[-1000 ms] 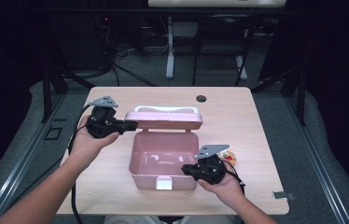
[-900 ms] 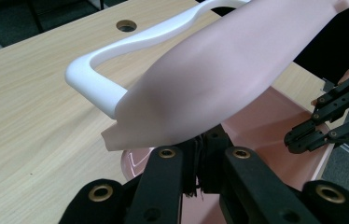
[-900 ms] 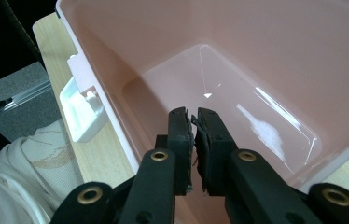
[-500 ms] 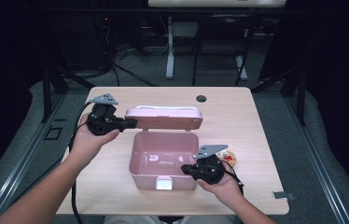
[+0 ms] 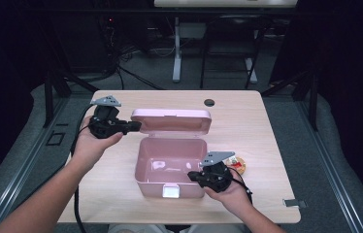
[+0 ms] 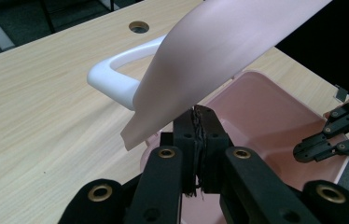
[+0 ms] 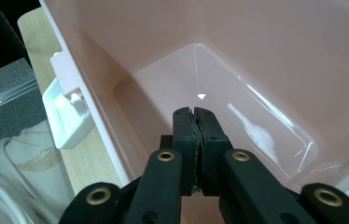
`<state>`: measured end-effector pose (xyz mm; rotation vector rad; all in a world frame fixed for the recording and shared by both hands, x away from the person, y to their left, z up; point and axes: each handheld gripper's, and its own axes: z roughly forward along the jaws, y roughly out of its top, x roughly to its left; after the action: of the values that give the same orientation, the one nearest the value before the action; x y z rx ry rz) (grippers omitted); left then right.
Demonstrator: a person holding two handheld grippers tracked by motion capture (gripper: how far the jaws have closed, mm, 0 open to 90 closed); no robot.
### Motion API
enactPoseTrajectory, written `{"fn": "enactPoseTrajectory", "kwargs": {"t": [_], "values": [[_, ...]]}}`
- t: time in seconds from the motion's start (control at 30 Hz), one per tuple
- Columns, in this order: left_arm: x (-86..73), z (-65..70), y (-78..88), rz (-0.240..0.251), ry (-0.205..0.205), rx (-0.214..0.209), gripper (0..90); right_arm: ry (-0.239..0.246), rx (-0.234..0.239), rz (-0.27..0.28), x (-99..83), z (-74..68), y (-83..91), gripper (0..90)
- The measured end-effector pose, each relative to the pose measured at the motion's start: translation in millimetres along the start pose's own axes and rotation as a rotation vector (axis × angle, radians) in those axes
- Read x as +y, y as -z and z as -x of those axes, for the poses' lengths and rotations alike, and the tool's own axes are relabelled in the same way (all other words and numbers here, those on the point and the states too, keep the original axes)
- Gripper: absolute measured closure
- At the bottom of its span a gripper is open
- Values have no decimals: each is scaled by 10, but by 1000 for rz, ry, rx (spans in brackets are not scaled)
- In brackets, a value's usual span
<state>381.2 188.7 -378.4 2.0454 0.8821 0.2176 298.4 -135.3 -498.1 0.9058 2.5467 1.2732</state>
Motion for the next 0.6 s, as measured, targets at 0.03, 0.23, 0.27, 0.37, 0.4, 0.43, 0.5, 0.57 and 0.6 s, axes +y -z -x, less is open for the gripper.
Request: {"fn": "enactPoseTrajectory", "kwargs": {"t": [0.03,0.23,0.27,0.37,0.4,0.43,0.5,0.57,0.6], "values": [[2,-1,-4,1,1,2,881,1,0,2,-3,-1,0,881],[32,-12,-15,3,3,8,880,1,3,14,-10,2,-1,879],[37,-14,-16,1,3,8,880,1,3,15,-11,2,-1,879],[49,-24,-27,-2,5,7,880,1,2,15,-11,1,0,880],[49,-24,-27,-2,5,7,880,1,2,15,-11,1,0,880],[58,-31,-37,-3,5,7,880,1,2,15,-12,1,0,880],[66,-37,-45,-2,6,8,879,1,1,16,-12,0,0,880],[73,-45,-53,0,8,8,879,1,0,16,-12,0,-1,880],[73,-45,-53,0,8,8,879,1,0,16,-12,0,-1,880]]}}
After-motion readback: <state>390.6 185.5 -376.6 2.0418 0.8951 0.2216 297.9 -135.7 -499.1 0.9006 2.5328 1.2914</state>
